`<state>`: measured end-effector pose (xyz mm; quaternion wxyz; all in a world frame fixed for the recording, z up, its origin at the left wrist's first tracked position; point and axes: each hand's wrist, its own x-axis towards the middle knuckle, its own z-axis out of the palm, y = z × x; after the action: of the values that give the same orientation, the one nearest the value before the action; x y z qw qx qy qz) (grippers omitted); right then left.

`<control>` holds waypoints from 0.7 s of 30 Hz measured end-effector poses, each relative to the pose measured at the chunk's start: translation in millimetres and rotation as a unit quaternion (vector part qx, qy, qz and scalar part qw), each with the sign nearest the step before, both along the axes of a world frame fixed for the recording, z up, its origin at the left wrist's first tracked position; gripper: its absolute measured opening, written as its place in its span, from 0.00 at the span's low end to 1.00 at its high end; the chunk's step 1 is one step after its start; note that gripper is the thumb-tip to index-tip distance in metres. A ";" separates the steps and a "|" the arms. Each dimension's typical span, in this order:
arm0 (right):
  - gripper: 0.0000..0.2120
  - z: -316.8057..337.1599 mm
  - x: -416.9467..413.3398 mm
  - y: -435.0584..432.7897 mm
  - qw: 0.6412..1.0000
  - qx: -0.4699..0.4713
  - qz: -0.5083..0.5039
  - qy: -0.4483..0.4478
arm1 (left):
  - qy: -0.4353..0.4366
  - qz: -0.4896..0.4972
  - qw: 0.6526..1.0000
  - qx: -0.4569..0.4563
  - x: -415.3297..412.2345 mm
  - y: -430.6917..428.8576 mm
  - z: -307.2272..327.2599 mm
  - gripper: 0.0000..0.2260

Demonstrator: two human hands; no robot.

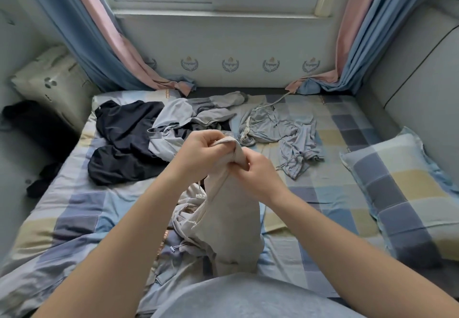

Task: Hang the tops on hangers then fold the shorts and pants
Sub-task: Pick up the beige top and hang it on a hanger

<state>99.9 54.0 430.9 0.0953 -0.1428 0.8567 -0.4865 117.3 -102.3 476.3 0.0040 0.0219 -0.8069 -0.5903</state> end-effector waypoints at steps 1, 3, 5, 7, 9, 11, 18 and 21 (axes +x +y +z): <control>0.09 -2.7 -1.6 1.3 1.000 0.015 -0.014 0.021 | 0.004 0.007 1.000 -0.004 0.2 0.9 0.6 0.08; 0.07 -6.8 -4.4 8.1 0.998 0.051 -0.024 0.041 | 0.022 0.032 0.999 -0.023 -0.8 0.8 0.5 0.08; 0.09 -13.6 -8.5 20.1 0.995 0.088 -0.029 0.042 | 0.036 0.062 0.996 -0.044 -3.3 -2.0 -1.5 0.08; 0.13 -24.2 -13.9 36.0 0.991 0.124 -0.048 0.029 | 0.045 0.088 0.994 -0.052 -6.2 -6.7 -4.2 0.08; 0.13 -33.7 -19.1 53.5 0.982 0.172 -0.073 0.008 | 0.042 0.118 0.991 -0.039 -8.9 -11.4 -8.6 0.09; 0.10 -40.7 -23.2 70.7 0.973 0.208 -0.097 -0.018 | 0.036 0.155 0.987 -0.022 -11.4 -13.2 -14.3 0.09; 0.09 -37.7 -21.1 99.3 0.977 0.012 -0.157 -0.147 | -0.057 0.086 0.994 0.034 -15.5 -5.2 -32.3 0.18; 0.07 -22.2 -13.0 97.8 0.947 -0.148 -0.193 -0.210 | -0.125 0.018 0.992 -0.019 -12.7 8.2 -45.4 0.29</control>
<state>86.8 151.9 408.7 0.1554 0.1178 0.7471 -0.6355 104.5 -94.1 430.9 -0.0860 0.1095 -0.8114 -0.5677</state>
